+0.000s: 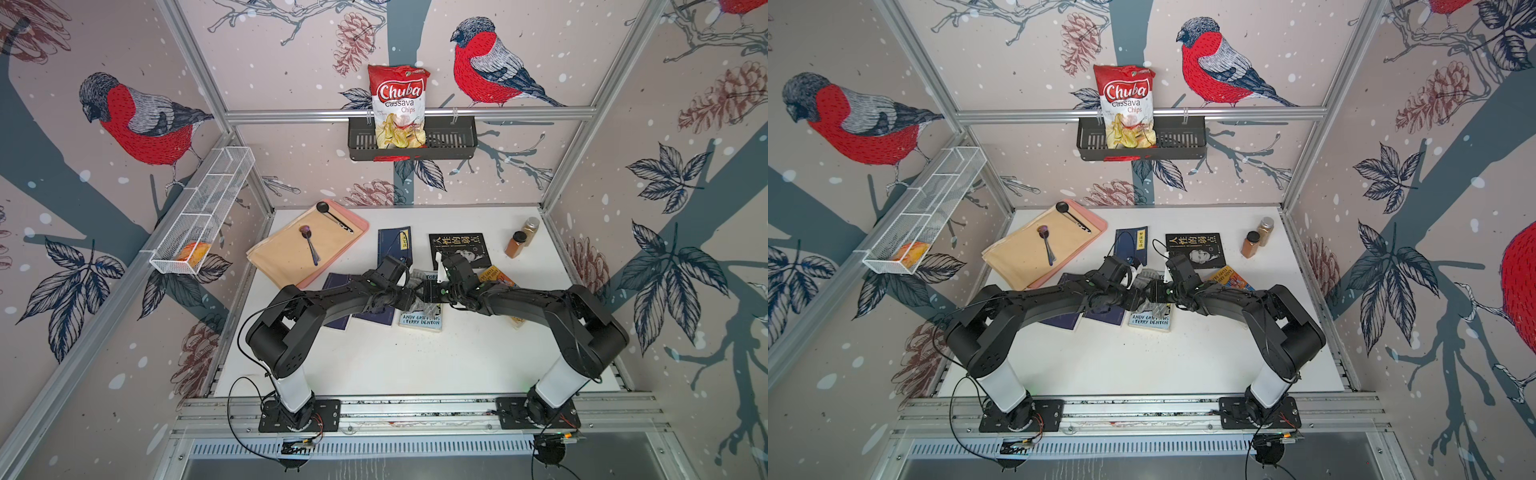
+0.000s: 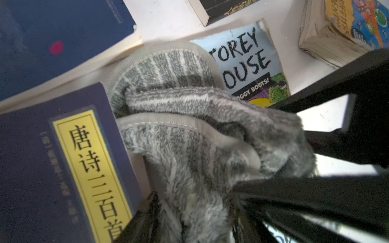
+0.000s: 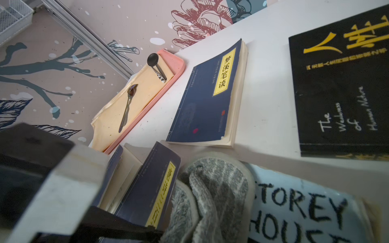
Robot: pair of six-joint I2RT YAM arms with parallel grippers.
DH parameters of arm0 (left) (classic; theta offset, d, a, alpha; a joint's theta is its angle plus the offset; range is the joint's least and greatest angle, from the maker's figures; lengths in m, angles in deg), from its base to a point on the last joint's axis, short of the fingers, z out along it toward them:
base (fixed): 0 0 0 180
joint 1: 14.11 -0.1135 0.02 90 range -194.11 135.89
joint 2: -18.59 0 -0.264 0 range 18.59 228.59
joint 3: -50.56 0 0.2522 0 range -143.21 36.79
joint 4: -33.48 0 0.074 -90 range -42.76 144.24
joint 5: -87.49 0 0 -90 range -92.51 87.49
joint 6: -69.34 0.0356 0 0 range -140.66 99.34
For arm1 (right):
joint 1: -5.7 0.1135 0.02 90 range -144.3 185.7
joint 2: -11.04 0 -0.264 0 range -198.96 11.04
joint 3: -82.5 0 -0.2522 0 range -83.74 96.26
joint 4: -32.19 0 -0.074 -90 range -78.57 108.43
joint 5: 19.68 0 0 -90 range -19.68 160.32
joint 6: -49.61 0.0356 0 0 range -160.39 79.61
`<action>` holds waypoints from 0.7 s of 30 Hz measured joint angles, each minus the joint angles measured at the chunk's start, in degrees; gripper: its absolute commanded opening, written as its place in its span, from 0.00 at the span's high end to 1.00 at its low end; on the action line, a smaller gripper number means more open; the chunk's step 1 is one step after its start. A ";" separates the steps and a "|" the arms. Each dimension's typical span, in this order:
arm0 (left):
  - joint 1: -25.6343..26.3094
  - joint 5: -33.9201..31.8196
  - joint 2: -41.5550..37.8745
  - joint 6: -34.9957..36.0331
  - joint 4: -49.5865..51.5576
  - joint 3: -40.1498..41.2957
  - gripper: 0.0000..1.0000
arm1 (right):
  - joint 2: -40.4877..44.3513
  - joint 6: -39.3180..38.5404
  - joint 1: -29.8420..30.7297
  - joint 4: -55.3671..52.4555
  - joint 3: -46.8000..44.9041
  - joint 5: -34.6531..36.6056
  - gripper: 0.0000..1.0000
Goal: Wipe the cover of the book
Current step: Adjust the cleaning item on the book.
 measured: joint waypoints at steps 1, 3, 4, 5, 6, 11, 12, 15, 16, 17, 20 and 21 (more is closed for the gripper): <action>0.00 -0.04 0.00 -0.04 -0.15 0.00 0.44 | 1.07 0.00 -0.02 -0.20 -0.04 0.09 0.37; 0.00 -0.09 -0.04 -0.07 -0.68 0.00 0.43 | 3.43 -0.04 -0.17 -0.46 -0.20 0.81 0.36; 0.00 -0.11 -0.15 -0.07 -0.76 0.00 0.42 | 4.70 -0.13 -0.48 -0.63 -0.33 1.18 0.37; 0.00 -0.13 -0.31 -0.09 -0.76 -0.07 0.41 | 5.57 -0.24 -0.90 -0.79 -0.50 1.66 0.37; 0.00 -0.13 -0.52 -0.09 -0.76 -0.20 0.40 | 6.38 -0.28 -1.64 -1.03 -0.63 2.67 0.38; 0.00 -0.04 -1.20 -0.15 -1.22 -0.55 0.25 | 4.76 -1.25 -5.03 -1.66 -0.39 5.68 0.68; 0.00 0.09 -1.29 -0.15 -1.29 -0.55 0.24 | 3.32 -1.25 -5.42 -1.68 -0.02 5.92 0.74; 0.00 0.33 -1.31 -0.17 -1.25 -2.19 0.16 | -0.33 -1.29 -5.62 -1.86 0.57 6.67 0.85; 0.00 0.33 -1.33 -0.17 -1.57 -2.82 0.14 | -1.20 -1.29 -5.64 -1.88 0.57 6.71 0.86; 0.02 0.31 -1.27 -0.17 -1.64 -3.28 0.12 | -1.70 -1.29 -5.53 -1.99 0.55 6.75 0.87; 0.37 -0.02 -0.15 -0.17 -1.16 -4.70 0.12 | -2.25 -1.29 -5.14 -1.77 -0.09 7.61 0.88; 0.61 -0.07 0.50 -0.15 -0.98 -5.14 0.11 | -2.27 -1.29 -5.11 -1.64 -0.44 7.69 0.88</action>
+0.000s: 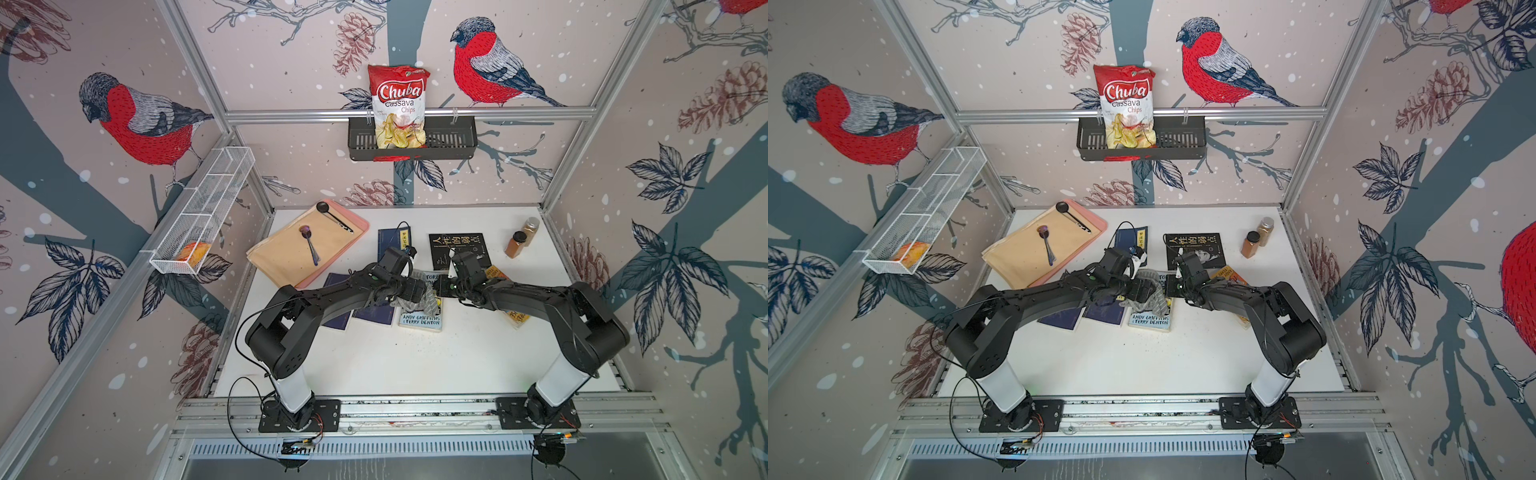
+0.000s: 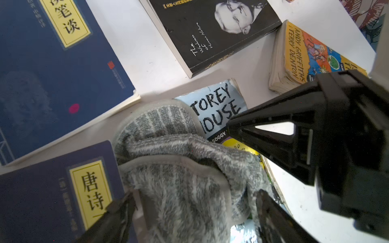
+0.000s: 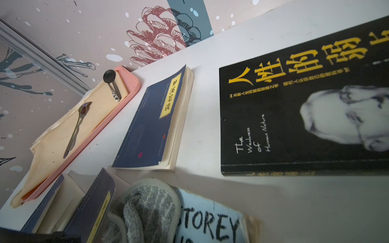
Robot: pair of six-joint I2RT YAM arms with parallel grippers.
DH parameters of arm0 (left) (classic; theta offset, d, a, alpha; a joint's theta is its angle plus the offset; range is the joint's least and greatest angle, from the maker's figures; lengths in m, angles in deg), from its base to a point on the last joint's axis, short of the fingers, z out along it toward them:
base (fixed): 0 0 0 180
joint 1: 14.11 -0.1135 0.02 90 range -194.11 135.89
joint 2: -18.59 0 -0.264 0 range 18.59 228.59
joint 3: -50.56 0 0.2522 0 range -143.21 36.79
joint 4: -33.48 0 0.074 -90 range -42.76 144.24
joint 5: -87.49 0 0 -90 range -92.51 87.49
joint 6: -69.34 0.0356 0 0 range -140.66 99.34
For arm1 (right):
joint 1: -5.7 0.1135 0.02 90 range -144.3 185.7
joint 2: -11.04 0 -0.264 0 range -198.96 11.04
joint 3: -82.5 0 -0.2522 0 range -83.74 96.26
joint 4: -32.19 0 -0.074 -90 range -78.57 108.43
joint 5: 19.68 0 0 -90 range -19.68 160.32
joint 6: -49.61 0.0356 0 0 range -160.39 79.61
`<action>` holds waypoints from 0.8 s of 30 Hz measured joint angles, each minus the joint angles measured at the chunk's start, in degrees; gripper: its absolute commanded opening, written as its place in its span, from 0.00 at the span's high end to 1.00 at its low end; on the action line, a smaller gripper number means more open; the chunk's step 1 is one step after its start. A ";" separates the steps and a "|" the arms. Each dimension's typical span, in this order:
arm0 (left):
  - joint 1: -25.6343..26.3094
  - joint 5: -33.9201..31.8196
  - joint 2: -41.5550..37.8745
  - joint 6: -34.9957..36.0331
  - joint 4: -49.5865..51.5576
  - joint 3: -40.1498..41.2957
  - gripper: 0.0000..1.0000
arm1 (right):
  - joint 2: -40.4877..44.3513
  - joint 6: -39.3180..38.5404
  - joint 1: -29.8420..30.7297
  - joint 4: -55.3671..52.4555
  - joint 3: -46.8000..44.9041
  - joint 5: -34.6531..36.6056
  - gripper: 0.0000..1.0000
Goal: Wipe the cover of the book
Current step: Adjust the cleaning item on the book, then wipe the dirt from the cover of the book.
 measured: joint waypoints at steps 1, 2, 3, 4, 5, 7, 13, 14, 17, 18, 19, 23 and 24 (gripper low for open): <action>0.31 0.00 0.72 0.00 0.28 -0.50 0.11 | 0.00 0.00 0.00 0.09 -0.44 0.02 0.88; 0.61 0.00 1.44 0.00 0.61 -1.03 0.12 | -0.02 0.00 -0.04 0.31 -0.76 0.02 0.88; 0.98 -0.02 2.34 0.00 1.03 -1.73 0.12 | -0.09 0.00 -0.22 0.90 -1.16 -0.04 0.88; 1.46 -0.11 3.39 0.02 1.53 -2.56 0.12 | -0.11 0.00 -0.42 1.51 -1.53 -0.42 0.88; 1.99 -0.31 4.42 0.02 1.97 -3.30 0.12 | -0.13 0.00 -0.66 2.12 -1.88 -0.70 0.87; 3.08 -1.38 6.38 0.02 2.86 -4.37 0.14 | -0.17 0.02 -1.05 3.48 -2.67 -1.31 0.88; 3.89 -5.33 8.35 -0.61 2.89 -4.76 0.73 | -0.17 0.04 -2.01 6.12 -4.09 -2.75 0.87; 3.89 -5.81 8.44 -1.05 2.86 -4.72 0.83 | -0.17 0.04 -2.10 6.27 -4.17 -2.78 0.87; 3.89 -5.86 8.55 -1.07 2.95 -4.70 0.93 | -0.24 0.02 -2.29 6.43 -4.24 -2.82 0.87; 3.89 -5.92 8.59 -1.11 3.19 -4.92 0.97 | -0.37 0.02 -2.32 6.47 -4.24 -2.84 0.87; 3.69 -5.95 8.74 -1.20 3.76 -5.40 1.00 | -0.48 0.02 -2.36 6.60 -4.24 -2.91 0.87; 1.90 -5.84 10.91 -0.87 5.97 -9.33 1.00 | -0.83 -0.02 -2.40 7.26 -4.26 -2.95 0.87; 0.98 -5.81 11.82 -0.87 6.08 -10.64 1.00 | -0.94 -0.02 -2.40 7.39 -4.28 -2.95 0.87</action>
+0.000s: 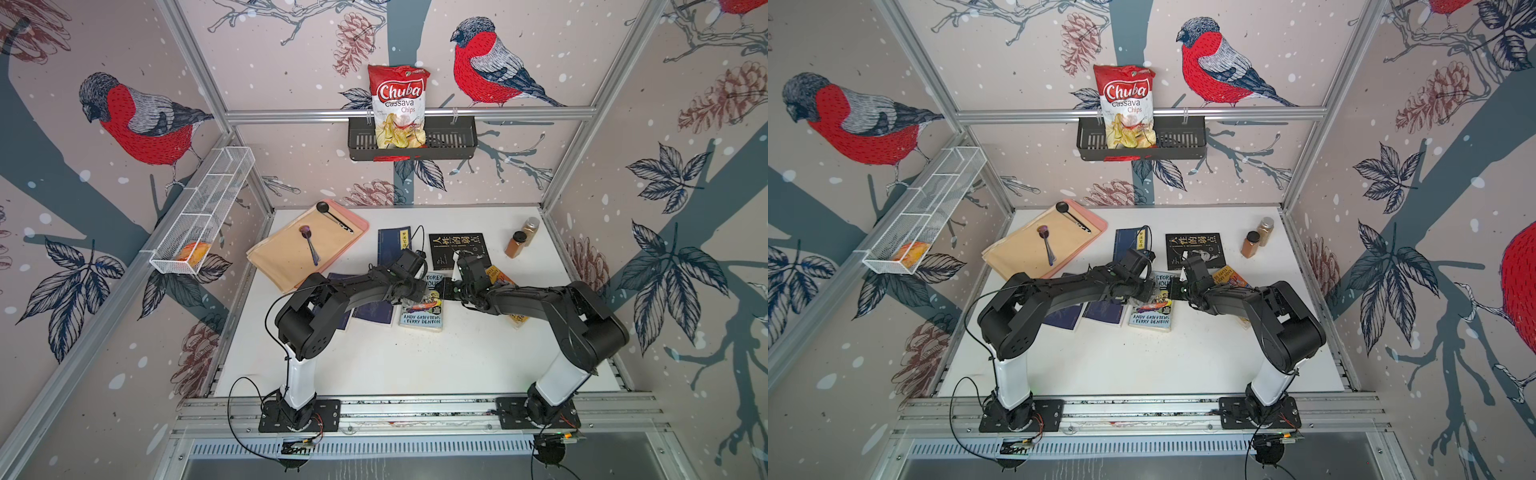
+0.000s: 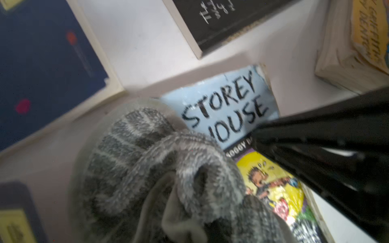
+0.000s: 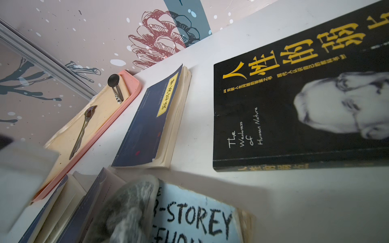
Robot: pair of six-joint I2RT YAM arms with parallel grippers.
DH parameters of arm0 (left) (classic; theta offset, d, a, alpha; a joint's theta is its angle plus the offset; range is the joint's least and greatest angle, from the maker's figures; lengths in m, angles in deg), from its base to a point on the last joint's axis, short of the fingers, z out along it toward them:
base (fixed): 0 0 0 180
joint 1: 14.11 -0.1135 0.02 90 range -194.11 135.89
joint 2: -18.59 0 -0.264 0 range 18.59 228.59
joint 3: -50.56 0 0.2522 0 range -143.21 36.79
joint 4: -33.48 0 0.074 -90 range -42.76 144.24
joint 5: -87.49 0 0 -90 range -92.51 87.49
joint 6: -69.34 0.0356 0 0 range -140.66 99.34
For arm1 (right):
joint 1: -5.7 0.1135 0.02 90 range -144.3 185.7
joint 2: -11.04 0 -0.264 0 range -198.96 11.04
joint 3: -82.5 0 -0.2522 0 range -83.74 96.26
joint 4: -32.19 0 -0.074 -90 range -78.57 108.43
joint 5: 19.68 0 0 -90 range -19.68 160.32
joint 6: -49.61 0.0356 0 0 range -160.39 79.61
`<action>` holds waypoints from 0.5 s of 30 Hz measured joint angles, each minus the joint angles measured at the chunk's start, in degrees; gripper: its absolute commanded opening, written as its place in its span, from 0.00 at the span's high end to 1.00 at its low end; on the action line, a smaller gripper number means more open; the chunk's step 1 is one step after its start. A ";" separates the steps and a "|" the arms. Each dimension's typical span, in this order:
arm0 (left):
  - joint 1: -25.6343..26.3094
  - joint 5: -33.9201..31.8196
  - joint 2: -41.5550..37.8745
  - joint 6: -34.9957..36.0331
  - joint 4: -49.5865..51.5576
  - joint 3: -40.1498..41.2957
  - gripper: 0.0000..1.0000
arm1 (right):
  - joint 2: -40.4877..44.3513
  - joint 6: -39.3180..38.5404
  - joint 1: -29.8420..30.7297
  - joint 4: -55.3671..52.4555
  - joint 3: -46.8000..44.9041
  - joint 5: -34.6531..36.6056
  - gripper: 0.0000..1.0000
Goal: Wipe the cover of the book
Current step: Wipe the dirt from the cover of the book.
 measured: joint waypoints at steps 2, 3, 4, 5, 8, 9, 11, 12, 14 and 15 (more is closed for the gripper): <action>-1.86 0.04 1.92 0.13 0.17 -2.45 1.00 | -0.11 0.00 0.00 0.37 -0.09 0.00 0.87; -2.62 0.09 3.04 0.39 0.15 -3.78 1.00 | -0.20 0.00 -0.02 0.48 -0.09 -0.02 0.87; -3.21 0.31 3.98 0.66 0.11 -4.85 1.00 | -0.28 0.00 -0.02 0.74 -0.09 -0.02 0.87; -3.45 0.46 4.46 1.09 0.11 -5.46 1.00 | -0.33 0.00 -0.02 0.90 -0.09 0.00 0.87; -3.41 0.42 4.57 1.53 -0.48 -5.27 1.00 | -0.44 0.00 -0.02 1.20 -0.09 0.00 0.87; -3.15 0.37 4.04 1.55 -1.29 -4.26 1.00 | -0.44 0.02 -0.02 1.22 -0.11 0.00 0.87; -2.16 0.13 2.08 1.57 -2.19 -1.36 1.00 | -0.44 0.02 -0.04 1.27 -0.13 0.00 0.87; -1.40 0.04 0.83 1.55 -2.27 0.28 1.00 | -0.46 0.02 -0.04 1.27 -0.13 0.00 0.87; 0.55 0.02 -1.86 1.49 -2.45 3.82 1.00 | -0.55 0.02 -0.04 1.38 -0.13 0.00 0.87; 1.62 0.02 -3.28 1.25 -2.64 5.86 1.00 | -0.63 0.02 -0.07 1.44 -0.13 0.00 0.87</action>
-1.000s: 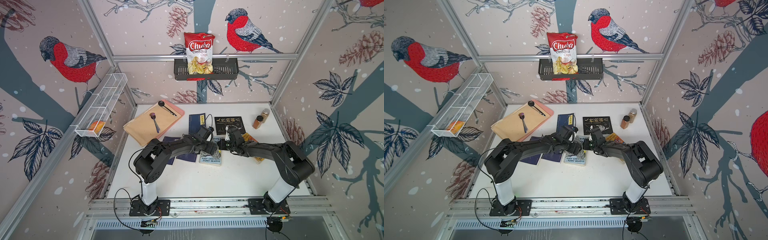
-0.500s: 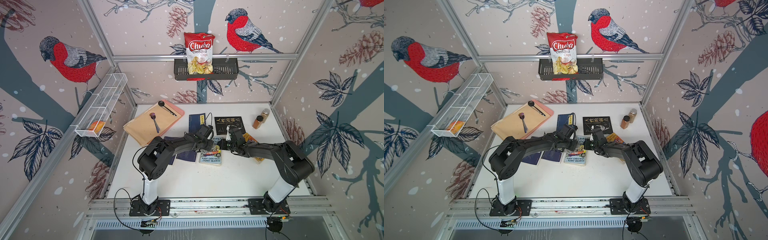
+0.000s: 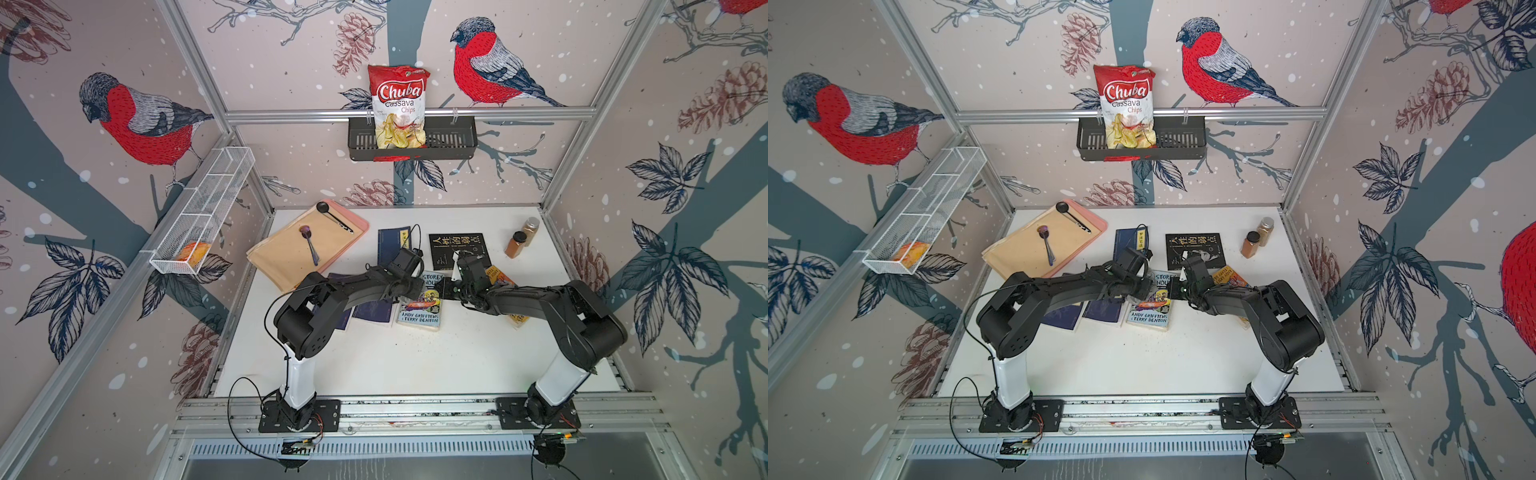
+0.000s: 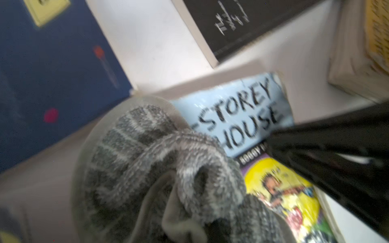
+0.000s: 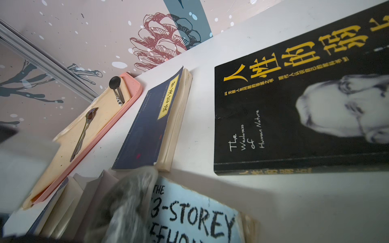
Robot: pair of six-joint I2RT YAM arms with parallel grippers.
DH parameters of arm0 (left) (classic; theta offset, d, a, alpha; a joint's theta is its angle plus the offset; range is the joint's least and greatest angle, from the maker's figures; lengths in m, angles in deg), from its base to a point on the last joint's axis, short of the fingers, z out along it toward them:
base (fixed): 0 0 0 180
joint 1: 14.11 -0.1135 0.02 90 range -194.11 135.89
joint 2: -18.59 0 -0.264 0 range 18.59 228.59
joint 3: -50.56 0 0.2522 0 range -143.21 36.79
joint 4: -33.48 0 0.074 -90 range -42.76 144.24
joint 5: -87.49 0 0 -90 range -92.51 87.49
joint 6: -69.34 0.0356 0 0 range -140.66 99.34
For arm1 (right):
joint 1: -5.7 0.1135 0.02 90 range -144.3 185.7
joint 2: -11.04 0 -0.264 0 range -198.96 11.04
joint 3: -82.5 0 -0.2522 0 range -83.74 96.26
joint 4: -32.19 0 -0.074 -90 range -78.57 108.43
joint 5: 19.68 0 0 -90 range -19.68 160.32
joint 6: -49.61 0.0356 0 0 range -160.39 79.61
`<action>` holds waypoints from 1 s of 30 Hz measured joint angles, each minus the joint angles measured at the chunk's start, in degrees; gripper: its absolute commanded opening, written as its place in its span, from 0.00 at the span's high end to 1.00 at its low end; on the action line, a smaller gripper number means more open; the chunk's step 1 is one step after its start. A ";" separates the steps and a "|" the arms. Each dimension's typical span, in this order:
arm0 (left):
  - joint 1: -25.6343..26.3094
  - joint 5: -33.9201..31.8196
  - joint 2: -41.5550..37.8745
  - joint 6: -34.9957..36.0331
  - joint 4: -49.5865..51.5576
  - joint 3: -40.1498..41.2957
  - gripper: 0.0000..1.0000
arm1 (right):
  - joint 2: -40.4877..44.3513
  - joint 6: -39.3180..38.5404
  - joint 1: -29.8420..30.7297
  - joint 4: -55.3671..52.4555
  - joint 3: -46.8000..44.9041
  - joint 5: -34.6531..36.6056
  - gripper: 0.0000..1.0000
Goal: Wipe the cover of the book
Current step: Wipe the dirt from the cover of the book.
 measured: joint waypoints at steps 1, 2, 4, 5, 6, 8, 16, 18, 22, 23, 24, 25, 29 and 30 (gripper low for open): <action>0.94 0.00 -1.40 -0.48 -0.68 2.08 1.00 | -0.04 0.00 -0.02 0.09 0.00 -0.02 0.87; 1.49 0.04 -2.51 -1.36 -1.11 3.72 1.00 | -0.09 -0.02 -0.02 0.13 0.02 -0.02 0.87; 2.40 0.20 -5.29 -3.17 -2.80 7.89 1.00 | -0.17 -0.02 -0.04 0.17 0.07 -0.04 0.87; 2.67 0.11 -6.45 -4.00 -3.41 9.62 1.00 | -0.22 -0.02 -0.04 0.20 0.09 -0.09 0.87; 3.04 0.04 -7.69 -4.83 -3.67 11.17 1.00 | -0.24 -0.02 -0.04 0.20 0.13 -0.11 0.87; 3.45 -0.02 -8.87 -5.97 -3.74 12.46 1.00 | -0.33 -0.04 -0.04 0.20 0.22 -0.15 0.87; 0.00 1.55 3.80 -5.14 0.02 -4.74 1.00 | -1.07 -0.17 -0.04 0.85 0.59 -0.17 0.87; -2.10 2.03 7.89 -4.92 -0.63 -9.84 1.00 | -1.14 -0.17 -0.07 1.14 0.59 -0.17 0.87; -4.48 2.62 10.95 -4.61 -0.72 -13.79 1.00 | -1.14 -0.17 -0.07 1.57 0.28 -0.15 0.87; -4.57 2.69 10.45 -4.59 -1.38 -12.85 1.00 | -1.14 -0.17 -0.07 1.68 0.28 -0.15 0.87; -4.57 2.75 9.31 -4.61 -2.45 -10.78 1.00 | -1.14 -0.17 -0.07 1.70 0.28 -0.17 0.87; -4.48 2.80 7.82 -4.63 -3.19 -8.46 1.00 | -1.16 -0.17 -0.07 1.70 0.31 -0.17 0.87; -0.07 -0.02 0.44 -5.90 -3.56 1.01 1.00 | -1.60 -0.17 -0.04 1.88 0.52 -0.22 0.87; 2.29 -0.26 -1.25 -6.29 -3.39 3.13 1.00 | -1.70 -0.17 -0.04 1.90 0.59 -0.22 0.87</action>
